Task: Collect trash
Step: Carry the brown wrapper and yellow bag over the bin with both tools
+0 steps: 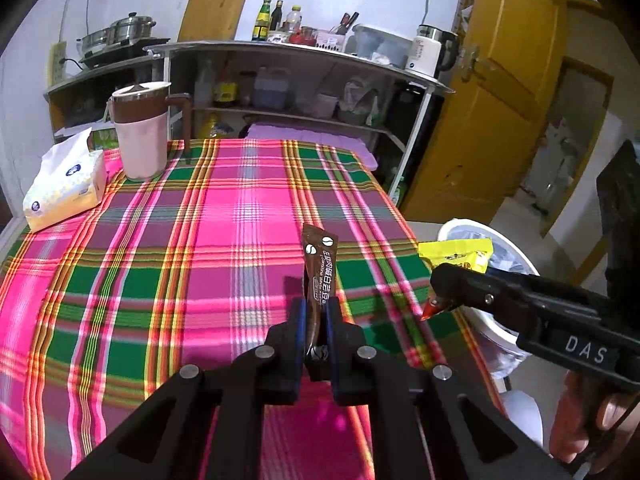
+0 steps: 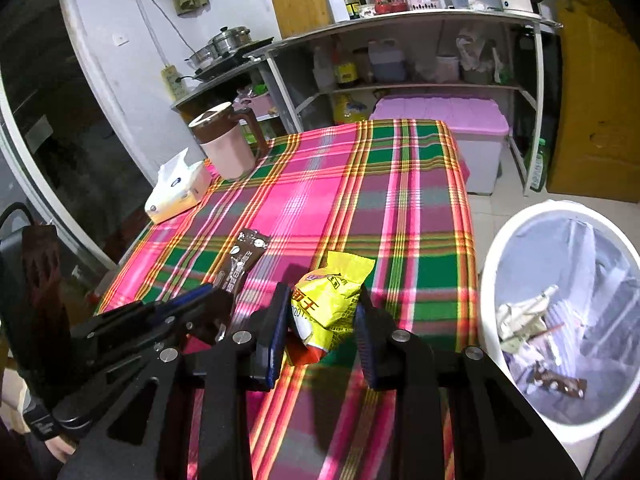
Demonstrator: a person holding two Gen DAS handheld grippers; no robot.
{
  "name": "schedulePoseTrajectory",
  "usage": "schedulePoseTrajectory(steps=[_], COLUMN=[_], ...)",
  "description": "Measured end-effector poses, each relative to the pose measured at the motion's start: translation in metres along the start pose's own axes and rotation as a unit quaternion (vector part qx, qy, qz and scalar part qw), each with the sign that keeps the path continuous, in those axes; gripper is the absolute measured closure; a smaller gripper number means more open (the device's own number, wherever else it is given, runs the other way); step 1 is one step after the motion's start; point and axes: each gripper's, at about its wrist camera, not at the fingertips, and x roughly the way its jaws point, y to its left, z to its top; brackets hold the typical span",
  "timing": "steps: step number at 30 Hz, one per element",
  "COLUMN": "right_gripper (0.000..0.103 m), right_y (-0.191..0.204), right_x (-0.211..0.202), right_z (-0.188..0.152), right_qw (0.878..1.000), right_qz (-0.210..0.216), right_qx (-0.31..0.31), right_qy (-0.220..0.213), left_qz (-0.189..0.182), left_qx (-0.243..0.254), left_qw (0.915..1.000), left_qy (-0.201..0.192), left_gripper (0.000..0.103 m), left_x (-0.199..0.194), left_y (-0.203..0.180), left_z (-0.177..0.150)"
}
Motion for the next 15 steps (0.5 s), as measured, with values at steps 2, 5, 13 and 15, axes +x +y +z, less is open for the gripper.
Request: schedulePoseTrajectory(steps=[2, 5, 13, 15], right_gripper=[0.071, 0.071, 0.071, 0.071], right_y=[0.001, 0.0, -0.007, -0.01], right_x=[-0.009, -0.021, -0.044, -0.047], right_z=[-0.005, -0.011, -0.024, -0.025], right_qw=[1.0, 1.0, 1.0, 1.0], right_qz=[0.0, -0.002, -0.006, -0.007], right_qx=[0.001, 0.003, 0.013, 0.015], right_qy=[-0.004, -0.009, -0.022, -0.024], left_qz=[-0.001, -0.003, -0.011, -0.014], left_qx=[0.003, 0.009, 0.022, 0.024], left_qw=[1.0, 0.9999, 0.9995, 0.9994], left_qy=[-0.003, -0.008, -0.02, -0.022], left_gripper=[0.093, 0.093, 0.093, 0.093], left_x=[-0.008, -0.018, -0.036, -0.038], left_y=[-0.006, -0.014, -0.032, -0.035], left_z=[-0.004, -0.007, -0.01, -0.01])
